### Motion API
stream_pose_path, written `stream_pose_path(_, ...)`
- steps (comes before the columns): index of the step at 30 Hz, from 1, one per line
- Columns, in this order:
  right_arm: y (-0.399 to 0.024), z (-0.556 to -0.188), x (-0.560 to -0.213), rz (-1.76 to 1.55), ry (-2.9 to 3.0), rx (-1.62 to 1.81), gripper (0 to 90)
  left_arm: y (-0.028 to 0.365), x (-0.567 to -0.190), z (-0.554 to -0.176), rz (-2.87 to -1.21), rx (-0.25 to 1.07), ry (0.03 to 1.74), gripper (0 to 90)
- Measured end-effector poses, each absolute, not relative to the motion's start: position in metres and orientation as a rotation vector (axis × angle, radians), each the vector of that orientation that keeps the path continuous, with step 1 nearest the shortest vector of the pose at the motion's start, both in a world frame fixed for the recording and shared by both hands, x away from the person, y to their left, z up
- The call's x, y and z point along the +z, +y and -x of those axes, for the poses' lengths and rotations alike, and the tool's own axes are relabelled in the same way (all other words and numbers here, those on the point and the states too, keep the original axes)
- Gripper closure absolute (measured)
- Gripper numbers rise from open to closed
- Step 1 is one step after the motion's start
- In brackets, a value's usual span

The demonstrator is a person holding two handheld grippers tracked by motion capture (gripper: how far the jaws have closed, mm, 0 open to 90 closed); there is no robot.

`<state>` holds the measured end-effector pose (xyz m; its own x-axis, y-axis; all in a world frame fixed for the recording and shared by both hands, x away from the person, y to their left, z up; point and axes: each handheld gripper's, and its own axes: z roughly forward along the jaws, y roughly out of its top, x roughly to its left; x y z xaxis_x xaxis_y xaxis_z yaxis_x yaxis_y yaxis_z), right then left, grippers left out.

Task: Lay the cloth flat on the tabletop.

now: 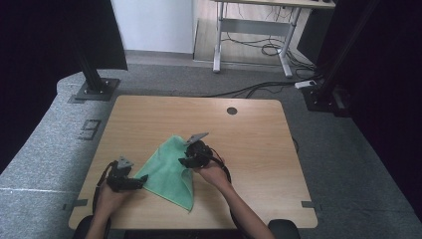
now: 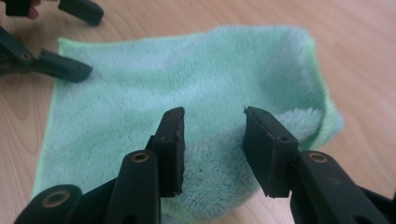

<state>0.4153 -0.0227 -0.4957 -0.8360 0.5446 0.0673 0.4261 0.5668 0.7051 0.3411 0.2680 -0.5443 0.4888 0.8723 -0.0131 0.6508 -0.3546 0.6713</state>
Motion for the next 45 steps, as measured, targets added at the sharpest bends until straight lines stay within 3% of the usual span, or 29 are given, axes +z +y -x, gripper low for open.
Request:
stream_pose_path(2,-0.020,-0.415,-0.502,-0.826,2.655,1.116,63.9,0.268,-0.544,-0.341,-2.121,0.467,1.248,16.0)
stream_pose_path(7,-0.002,-0.410,-0.511,-0.789,2.708,1.124,67.0,0.268,-0.545,-0.341,-2.117,0.468,1.249,16.0)
stream_pose_path(18,0.046,-0.392,-0.496,-0.606,2.792,1.149,55.8,0.268,-0.545,-0.341,-2.119,0.466,1.243,16.0)
stream_pose_path(28,-0.021,-0.414,-0.469,-0.778,2.619,1.074,55.5,0.268,-0.545,-0.342,-2.114,0.470,1.243,15.9)
stream_pose_path(34,-0.051,-0.423,-0.489,-0.884,2.586,1.029,51.8,0.268,-0.545,-0.342,-2.110,0.472,1.243,15.9)
stream_pose_path(39,-0.047,-0.426,-0.516,-0.888,2.625,1.033,48.8,0.268,-0.546,-0.342,-2.110,0.473,1.242,15.9)
stream_pose_path(41,-0.042,-0.426,-0.524,-0.893,2.646,1.027,52.1,0.268,-0.546,-0.342,-2.110,0.473,1.242,15.9)
stream_pose_path(45,-0.035,-0.424,-0.533,-0.902,2.675,1.069,74.9,0.268,-0.546,-0.342,-2.110,0.473,1.242,15.9)
